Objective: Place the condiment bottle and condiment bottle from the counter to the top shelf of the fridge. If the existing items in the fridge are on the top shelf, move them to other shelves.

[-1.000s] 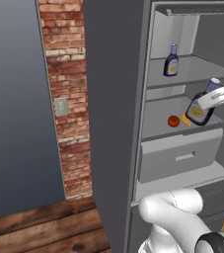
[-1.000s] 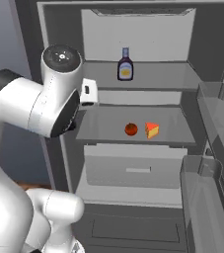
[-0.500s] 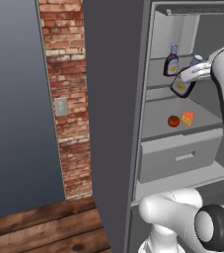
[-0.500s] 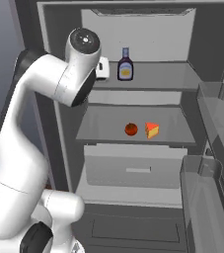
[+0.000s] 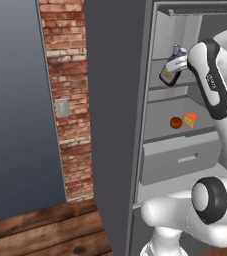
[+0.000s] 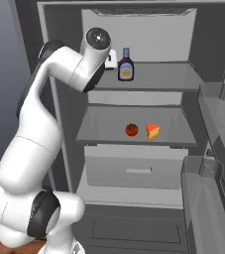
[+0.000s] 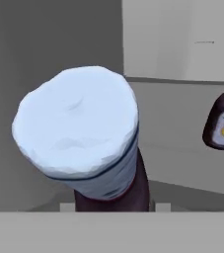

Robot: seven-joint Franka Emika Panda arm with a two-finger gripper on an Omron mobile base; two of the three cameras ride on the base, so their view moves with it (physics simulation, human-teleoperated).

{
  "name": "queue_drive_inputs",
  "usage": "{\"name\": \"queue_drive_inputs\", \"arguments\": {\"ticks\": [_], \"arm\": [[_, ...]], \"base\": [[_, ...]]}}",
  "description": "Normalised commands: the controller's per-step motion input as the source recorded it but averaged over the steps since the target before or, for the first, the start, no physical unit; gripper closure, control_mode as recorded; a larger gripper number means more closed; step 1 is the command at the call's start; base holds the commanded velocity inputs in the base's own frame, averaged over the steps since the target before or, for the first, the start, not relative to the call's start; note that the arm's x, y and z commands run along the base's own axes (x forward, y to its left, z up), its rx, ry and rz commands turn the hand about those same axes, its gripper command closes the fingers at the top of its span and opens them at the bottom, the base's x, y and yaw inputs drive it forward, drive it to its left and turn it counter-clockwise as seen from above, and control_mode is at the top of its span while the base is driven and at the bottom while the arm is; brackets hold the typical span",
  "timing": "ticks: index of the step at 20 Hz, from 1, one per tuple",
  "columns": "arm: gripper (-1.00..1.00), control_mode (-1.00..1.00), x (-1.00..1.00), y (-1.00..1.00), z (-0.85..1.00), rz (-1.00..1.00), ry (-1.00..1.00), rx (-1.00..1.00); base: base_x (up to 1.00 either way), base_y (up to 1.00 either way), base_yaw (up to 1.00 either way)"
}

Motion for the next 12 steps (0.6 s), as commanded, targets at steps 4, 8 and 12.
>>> {"name": "queue_drive_inputs", "arguments": {"ticks": [4, 8, 12], "arm": [[1.0, -1.0, 0.61, 0.03, 0.0, 0.0, -0.03, 0.0], [1.0, -1.0, 0.22, 0.0, -0.13, 0.0, 0.0, 0.0], [1.0, -1.0, 0.03, 0.0, -0.25, 0.0, 0.0, 0.0]], "base": [[0.0, 0.0, 0.0], [0.0, 0.0, 0.0], [0.0, 0.0, 0.0]]}}
